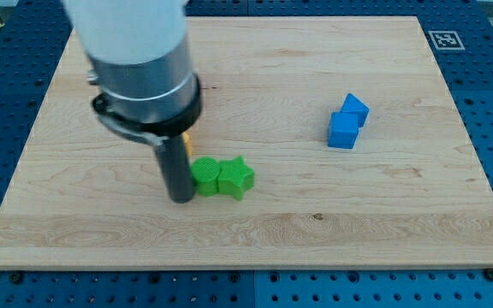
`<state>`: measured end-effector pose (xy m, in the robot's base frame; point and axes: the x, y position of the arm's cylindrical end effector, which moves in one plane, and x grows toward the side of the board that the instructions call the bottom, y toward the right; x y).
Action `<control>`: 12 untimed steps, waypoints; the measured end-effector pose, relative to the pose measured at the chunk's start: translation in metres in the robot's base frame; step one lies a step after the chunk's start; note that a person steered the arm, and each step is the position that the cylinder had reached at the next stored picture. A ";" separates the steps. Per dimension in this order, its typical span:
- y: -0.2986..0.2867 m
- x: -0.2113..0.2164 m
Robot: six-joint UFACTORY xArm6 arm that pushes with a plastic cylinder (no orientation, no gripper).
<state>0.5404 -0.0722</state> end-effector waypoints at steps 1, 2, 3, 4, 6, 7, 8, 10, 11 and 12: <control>0.034 -0.007; 0.065 -0.007; 0.093 -0.007; 0.116 -0.010; 0.169 -0.011; 0.140 0.006; 0.071 0.019; -0.011 -0.006; -0.006 -0.023; 0.013 -0.023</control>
<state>0.5170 -0.0597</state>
